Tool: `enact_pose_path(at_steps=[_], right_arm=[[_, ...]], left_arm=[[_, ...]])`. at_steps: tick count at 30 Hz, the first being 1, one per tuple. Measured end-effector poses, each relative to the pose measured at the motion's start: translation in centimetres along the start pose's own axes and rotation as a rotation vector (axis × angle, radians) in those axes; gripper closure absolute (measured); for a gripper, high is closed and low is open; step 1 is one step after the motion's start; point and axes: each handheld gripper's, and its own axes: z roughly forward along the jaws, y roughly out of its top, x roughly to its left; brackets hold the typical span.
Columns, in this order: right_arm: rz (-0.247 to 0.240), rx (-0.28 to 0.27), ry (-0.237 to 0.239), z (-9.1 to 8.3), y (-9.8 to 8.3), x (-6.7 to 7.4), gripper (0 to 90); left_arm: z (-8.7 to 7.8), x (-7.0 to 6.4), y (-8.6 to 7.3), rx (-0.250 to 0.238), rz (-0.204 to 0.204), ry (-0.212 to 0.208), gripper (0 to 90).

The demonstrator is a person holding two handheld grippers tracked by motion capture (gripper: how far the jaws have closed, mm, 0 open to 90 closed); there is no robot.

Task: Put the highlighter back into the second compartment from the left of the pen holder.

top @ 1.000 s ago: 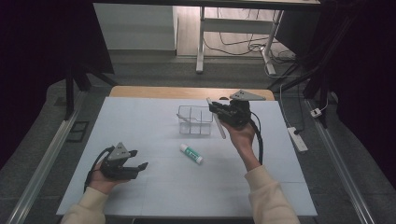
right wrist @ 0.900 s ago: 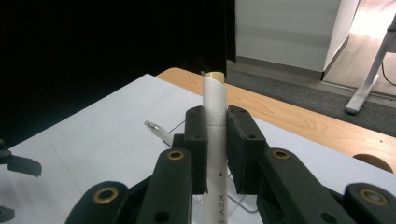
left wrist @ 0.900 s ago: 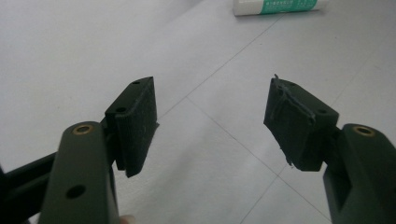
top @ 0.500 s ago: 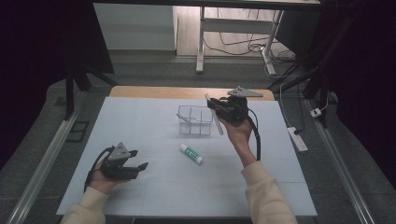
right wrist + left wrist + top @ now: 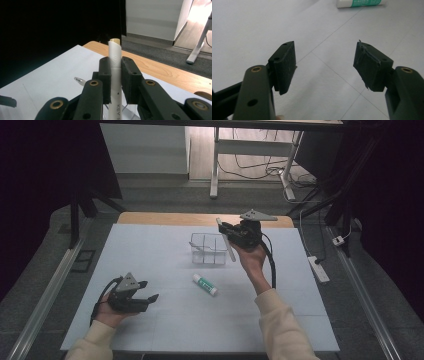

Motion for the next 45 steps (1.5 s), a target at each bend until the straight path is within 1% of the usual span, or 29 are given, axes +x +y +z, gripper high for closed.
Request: enact_pose_path(at_steps=[4,10,17,24,29,36,45], right_arm=[[-0.01,0.0,0.0,0.5,0.2,0.0,78.2],[-0.012,0.0,0.0,1.3,0.3,-0.1,78.2],[-0.003,-0.008,0.0,2.2,0.6,-0.4,78.2],[-0.001,-0.008,0.002,3.1,0.8,-0.4,78.2],[-0.007,-0.015,-0.001,3.6,1.0,-0.4,78.2],[-0.003,-0.028,-0.006,4.1,1.3,-0.4,78.2],[-0.009,-0.039,0.006,5.2,1.6,-0.4,78.1]], left_arm=[[0.0,0.0,0.0,0.0,-0.001,-0.002,34.6],[0.1,0.0,0.0,0.002,0.0,-0.003,34.6],[0.1,0.1,0.0,0.001,-0.003,-0.004,34.6],[0.1,0.1,0.0,0.001,-0.004,-0.005,34.6],[0.1,0.2,-0.1,0.001,-0.004,-0.007,34.6],[0.0,0.2,0.0,-0.001,-0.005,-0.007,34.6],[0.0,0.2,0.0,0.001,-0.005,-0.007,34.6]])
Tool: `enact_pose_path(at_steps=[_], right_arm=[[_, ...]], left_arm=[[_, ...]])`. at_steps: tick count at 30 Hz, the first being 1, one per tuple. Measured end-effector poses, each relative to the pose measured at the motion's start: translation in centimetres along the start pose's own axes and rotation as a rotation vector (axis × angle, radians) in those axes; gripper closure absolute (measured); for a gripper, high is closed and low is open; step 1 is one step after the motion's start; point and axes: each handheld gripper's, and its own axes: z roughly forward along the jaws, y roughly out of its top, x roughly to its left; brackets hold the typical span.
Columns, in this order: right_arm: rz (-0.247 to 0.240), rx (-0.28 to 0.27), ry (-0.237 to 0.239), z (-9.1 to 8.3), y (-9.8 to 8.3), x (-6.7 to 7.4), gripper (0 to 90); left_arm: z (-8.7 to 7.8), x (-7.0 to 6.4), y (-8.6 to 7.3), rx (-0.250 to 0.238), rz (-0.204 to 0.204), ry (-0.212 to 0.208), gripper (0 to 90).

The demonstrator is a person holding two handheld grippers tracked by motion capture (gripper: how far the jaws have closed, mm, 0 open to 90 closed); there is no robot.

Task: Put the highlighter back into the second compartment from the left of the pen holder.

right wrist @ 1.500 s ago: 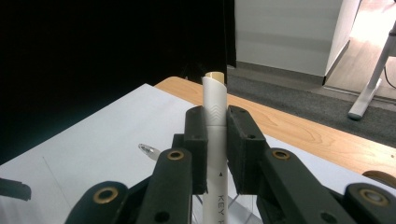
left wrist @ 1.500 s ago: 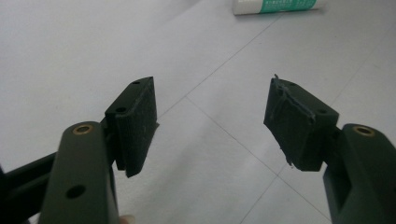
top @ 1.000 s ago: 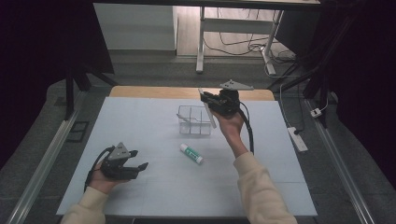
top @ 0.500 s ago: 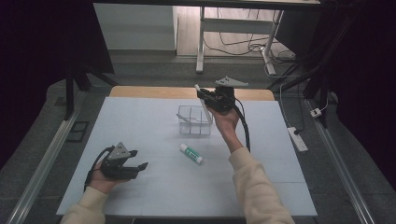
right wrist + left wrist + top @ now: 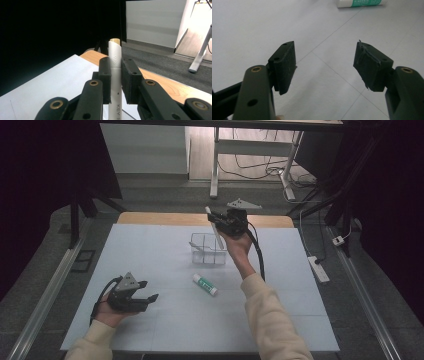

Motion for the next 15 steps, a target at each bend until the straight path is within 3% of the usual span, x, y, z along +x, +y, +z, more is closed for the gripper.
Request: enact_pose_path(at_steps=[15], right_arm=[[0.011,-0.017,0.004,1.9,-0.2,0.1,78.1]], left_arm=[[0.1,0.0,0.0,0.005,0.004,-0.002,34.5]])
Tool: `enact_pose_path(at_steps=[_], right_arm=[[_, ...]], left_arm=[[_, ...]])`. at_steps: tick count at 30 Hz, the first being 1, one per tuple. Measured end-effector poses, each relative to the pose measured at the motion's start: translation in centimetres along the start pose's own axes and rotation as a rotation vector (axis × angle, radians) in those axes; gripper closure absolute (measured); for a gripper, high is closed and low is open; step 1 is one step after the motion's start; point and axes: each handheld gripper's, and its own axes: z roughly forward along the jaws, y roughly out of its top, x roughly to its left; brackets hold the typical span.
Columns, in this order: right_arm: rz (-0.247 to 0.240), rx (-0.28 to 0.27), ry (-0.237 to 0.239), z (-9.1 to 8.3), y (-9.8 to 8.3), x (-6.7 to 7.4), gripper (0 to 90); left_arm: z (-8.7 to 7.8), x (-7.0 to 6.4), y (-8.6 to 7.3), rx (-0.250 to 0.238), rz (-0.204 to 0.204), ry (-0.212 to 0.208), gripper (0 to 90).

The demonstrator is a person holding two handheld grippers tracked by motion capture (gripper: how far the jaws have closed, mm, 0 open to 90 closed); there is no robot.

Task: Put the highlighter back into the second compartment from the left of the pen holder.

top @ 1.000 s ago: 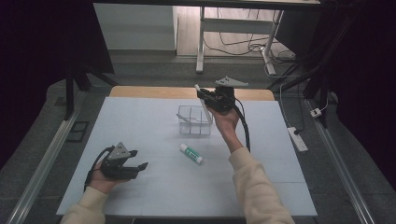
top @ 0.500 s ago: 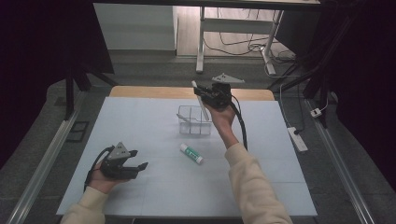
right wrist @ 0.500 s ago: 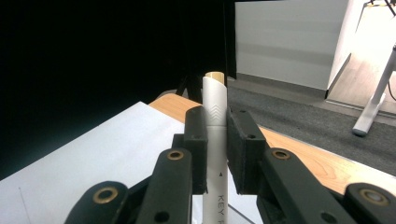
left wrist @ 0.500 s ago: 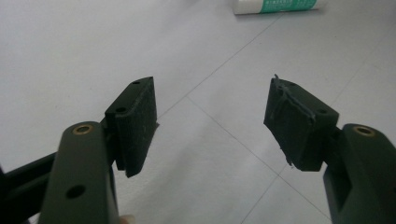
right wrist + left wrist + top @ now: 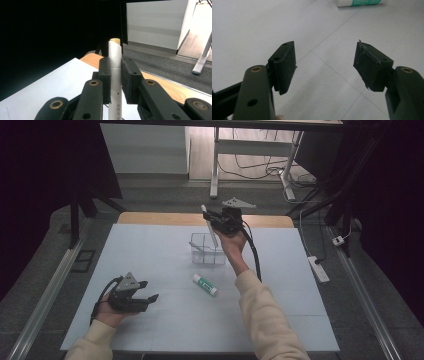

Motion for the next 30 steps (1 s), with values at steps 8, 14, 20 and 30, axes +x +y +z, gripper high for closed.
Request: enact_pose_path(at_steps=[8,14,20,30], right_arm=[[0.002,-0.02,0.003,0.8,-0.2,-0.2,78.0],[-0.009,-0.027,-0.017,1.3,-0.6,-0.2,77.6],[-0.016,-0.007,-0.027,1.7,-1.1,-0.2,74.7],[-0.015,0.079,-0.022,0.5,-1.5,-0.9,55.5]], left_arm=[[0.0,0.0,0.0,0.0,-0.002,0.0,34.5],[0.0,0.1,0.0,0.001,0.001,-0.001,34.5],[0.0,0.1,-0.1,-0.001,0.0,0.001,34.5],[-0.1,0.1,-0.1,-0.002,-0.001,0.003,34.5]])
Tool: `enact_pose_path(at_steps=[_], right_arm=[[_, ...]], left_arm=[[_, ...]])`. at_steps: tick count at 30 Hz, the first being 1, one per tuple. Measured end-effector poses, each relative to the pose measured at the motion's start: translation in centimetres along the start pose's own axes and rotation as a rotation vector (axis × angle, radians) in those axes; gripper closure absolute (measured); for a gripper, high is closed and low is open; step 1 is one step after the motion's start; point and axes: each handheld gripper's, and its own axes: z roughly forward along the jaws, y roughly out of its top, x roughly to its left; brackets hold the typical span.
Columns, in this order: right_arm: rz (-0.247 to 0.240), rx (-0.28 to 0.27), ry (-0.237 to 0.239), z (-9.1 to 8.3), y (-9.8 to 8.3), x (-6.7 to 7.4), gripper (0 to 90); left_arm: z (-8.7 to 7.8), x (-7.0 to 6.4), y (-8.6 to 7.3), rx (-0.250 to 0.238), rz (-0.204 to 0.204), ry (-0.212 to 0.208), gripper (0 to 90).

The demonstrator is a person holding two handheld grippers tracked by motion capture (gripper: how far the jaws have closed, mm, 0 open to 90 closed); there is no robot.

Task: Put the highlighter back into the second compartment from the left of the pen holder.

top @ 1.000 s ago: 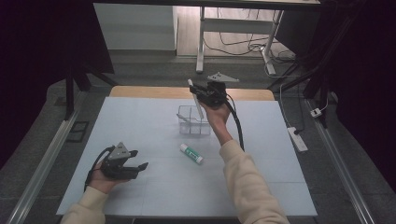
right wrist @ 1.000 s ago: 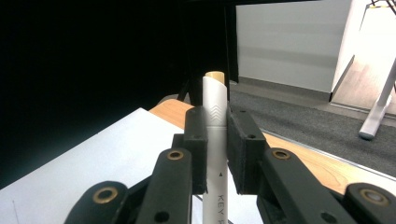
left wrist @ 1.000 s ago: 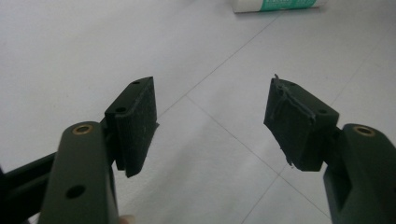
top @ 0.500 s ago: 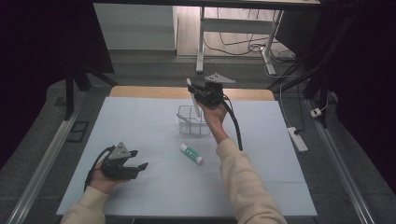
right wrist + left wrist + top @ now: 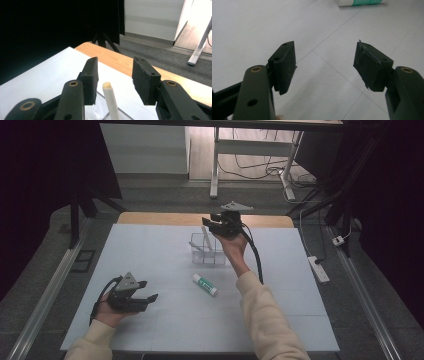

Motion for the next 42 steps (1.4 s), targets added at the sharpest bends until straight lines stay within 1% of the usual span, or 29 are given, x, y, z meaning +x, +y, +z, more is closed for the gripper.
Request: enact_pose_path(at_steps=[4,7,10,17,23,28,31,34,42], right_arm=[[-0.018,0.015,0.008,-0.8,-0.1,-0.2,54.8],[-0.022,0.024,0.017,-1.4,-0.3,-0.3,54.6],[-0.013,0.033,0.027,-2.0,-0.5,-0.4,54.6],[-0.028,0.049,0.04,-3.4,-1.1,-0.5,54.2],[-0.037,0.058,0.057,-4.6,-1.7,-0.4,53.9],[-0.063,0.069,0.062,-5.5,-2.1,-0.1,53.7],[-0.069,0.084,0.073,-5.9,-2.5,0.0,53.3],[-0.061,0.094,0.088,-6.2,-2.9,0.0,52.7],[-0.048,0.126,0.11,-6.7,-4.5,-0.1,51.8]], left_arm=[[0.0,0.0,0.0,0.003,0.0,0.002,34.5],[0.0,0.0,0.0,0.004,0.0,0.002,34.5],[0.0,0.0,0.0,0.002,-0.001,0.004,34.5],[0.0,0.0,0.0,0.003,-0.001,0.007,34.5],[0.0,0.1,0.0,0.002,-0.003,0.007,34.5],[0.0,0.0,0.0,0.002,-0.003,0.01,34.5],[0.0,0.0,0.0,0.004,-0.002,0.009,34.5],[0.0,0.0,0.0,0.004,-0.002,0.009,34.5],[0.0,0.0,0.0,0.007,-0.001,0.01,34.4]])
